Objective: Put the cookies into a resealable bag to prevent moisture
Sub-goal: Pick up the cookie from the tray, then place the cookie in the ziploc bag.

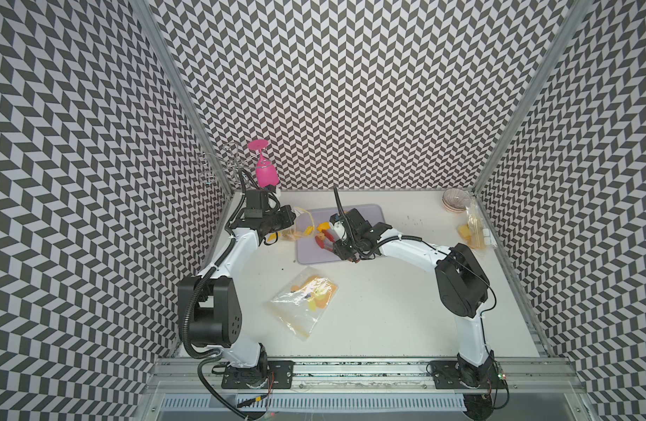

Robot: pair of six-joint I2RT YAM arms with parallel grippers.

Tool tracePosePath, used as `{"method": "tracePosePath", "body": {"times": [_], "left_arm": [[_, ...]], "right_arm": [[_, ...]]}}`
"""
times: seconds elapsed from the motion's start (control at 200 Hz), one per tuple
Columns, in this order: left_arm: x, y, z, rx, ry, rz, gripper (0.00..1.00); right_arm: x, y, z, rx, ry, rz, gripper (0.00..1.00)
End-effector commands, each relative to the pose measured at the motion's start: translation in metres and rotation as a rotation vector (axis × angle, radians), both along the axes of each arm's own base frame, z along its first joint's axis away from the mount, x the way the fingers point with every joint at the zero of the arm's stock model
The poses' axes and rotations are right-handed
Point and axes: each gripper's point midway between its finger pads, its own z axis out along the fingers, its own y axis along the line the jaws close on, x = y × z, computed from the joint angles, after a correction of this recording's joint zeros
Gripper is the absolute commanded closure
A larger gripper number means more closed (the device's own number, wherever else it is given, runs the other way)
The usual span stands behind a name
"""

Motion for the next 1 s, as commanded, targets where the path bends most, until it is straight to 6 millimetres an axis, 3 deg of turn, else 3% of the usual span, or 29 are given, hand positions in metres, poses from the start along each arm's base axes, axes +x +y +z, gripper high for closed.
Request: {"method": "tracePosePath", "body": {"times": [0.0, 0.17, 0.536, 0.626, 0.746, 0.871, 0.996], "left_arm": [[0.004, 0.0, 0.004, -0.02, -0.023, -0.01, 1.0], [0.004, -0.003, 0.002, -0.034, -0.019, -0.029, 1.0], [0.003, -0.02, -0.007, -0.046, 0.009, -0.089, 1.0], [0.002, -0.026, -0.011, -0.046, 0.024, -0.109, 1.0], [0.002, -0.03, -0.013, -0.04, 0.028, -0.121, 1.0], [0.002, -0.031, -0.013, -0.038, 0.03, -0.123, 1.0], [0.001, -0.032, -0.013, -0.039, 0.03, -0.127, 1.0]], "right_arm": [[0.004, 0.007, 0.019, 0.033, -0.052, 0.007, 0.59], [0.004, -0.01, 0.045, 0.055, -0.129, -0.061, 0.61], [-0.01, -0.07, 0.14, 0.193, -0.375, -0.264, 0.63], [-0.018, -0.066, 0.158, 0.244, -0.404, -0.219, 0.63], [-0.033, -0.047, 0.17, 0.303, -0.384, -0.076, 0.63], [-0.043, -0.032, 0.167, 0.332, -0.359, 0.012, 0.63], [-0.041, -0.025, 0.16, 0.32, -0.343, 0.033, 0.64]]}}
